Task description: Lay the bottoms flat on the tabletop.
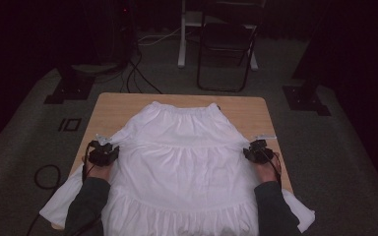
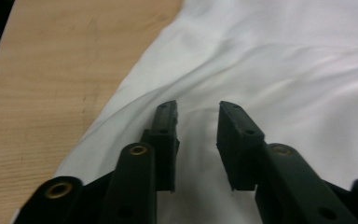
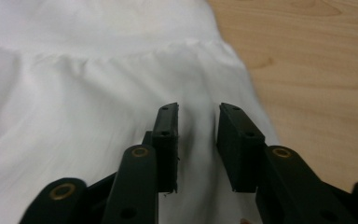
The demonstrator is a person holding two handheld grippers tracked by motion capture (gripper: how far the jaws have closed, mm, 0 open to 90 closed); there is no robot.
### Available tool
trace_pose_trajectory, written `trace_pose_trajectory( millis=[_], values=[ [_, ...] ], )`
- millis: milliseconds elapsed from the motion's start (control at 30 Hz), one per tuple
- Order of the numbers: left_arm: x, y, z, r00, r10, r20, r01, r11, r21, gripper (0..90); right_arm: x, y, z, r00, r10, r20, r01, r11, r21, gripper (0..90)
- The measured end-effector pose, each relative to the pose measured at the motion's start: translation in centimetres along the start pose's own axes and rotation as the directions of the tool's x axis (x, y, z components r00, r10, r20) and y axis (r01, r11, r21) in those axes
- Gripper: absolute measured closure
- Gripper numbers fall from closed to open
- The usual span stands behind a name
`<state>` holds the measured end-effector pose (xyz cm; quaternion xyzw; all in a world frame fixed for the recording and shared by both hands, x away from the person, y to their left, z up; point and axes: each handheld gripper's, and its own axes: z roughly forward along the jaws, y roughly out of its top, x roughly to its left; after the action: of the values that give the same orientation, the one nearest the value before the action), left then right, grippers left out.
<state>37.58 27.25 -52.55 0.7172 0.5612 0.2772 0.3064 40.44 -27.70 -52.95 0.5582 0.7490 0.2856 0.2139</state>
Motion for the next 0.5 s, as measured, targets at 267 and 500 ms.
trace_pose_trajectory(
  millis=[267,500],
  values=[
    [-1.2,-2.3,-5.2,0.9991,0.023,0.037,-0.022,0.9993,-0.031,61.6,1.0,-3.6,-4.6,0.9992,-0.016,-0.038,0.014,0.999,-0.046,61.7],
    [-0.4,-6.7,-8.0,0.9998,0.008,0.020,-0.008,0.9999,0.014,61.5,1.2,-7.6,-7.9,0.9976,-0.053,-0.045,0.050,0.996,-0.079,58.5]
  ],
)
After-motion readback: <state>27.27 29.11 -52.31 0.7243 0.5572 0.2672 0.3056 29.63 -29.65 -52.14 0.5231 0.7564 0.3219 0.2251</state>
